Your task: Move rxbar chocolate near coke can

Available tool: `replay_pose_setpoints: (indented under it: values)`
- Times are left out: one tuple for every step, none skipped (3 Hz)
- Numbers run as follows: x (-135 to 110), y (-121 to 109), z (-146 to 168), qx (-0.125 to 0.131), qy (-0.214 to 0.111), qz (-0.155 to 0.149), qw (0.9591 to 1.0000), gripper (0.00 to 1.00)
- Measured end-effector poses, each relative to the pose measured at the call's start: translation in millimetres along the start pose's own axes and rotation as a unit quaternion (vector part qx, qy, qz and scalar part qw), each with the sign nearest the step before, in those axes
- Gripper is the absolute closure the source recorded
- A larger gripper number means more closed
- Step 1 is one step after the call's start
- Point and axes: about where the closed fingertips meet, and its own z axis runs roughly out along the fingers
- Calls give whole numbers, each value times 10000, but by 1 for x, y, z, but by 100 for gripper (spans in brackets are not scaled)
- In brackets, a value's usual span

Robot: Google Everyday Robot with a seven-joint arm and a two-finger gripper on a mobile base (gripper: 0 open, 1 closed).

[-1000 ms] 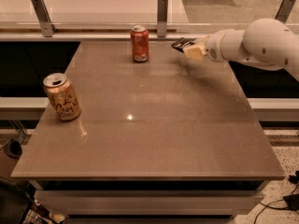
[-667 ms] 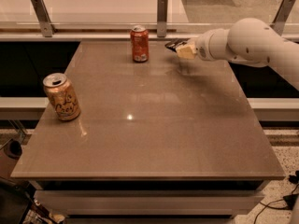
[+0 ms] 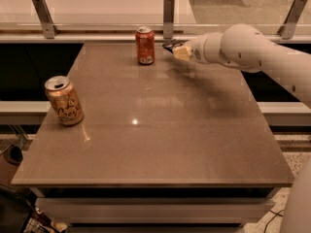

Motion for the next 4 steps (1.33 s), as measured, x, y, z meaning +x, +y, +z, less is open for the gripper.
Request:
replay_pose_setpoints:
  values:
    - [1, 10, 8, -27, -142, 209, 9997, 100]
    - [0, 23, 15, -159, -243, 357, 9989, 100]
    - [-5, 34, 19, -262, -369, 455, 9979, 100]
    - [-5, 37, 21, -282, -367, 448, 9979, 82]
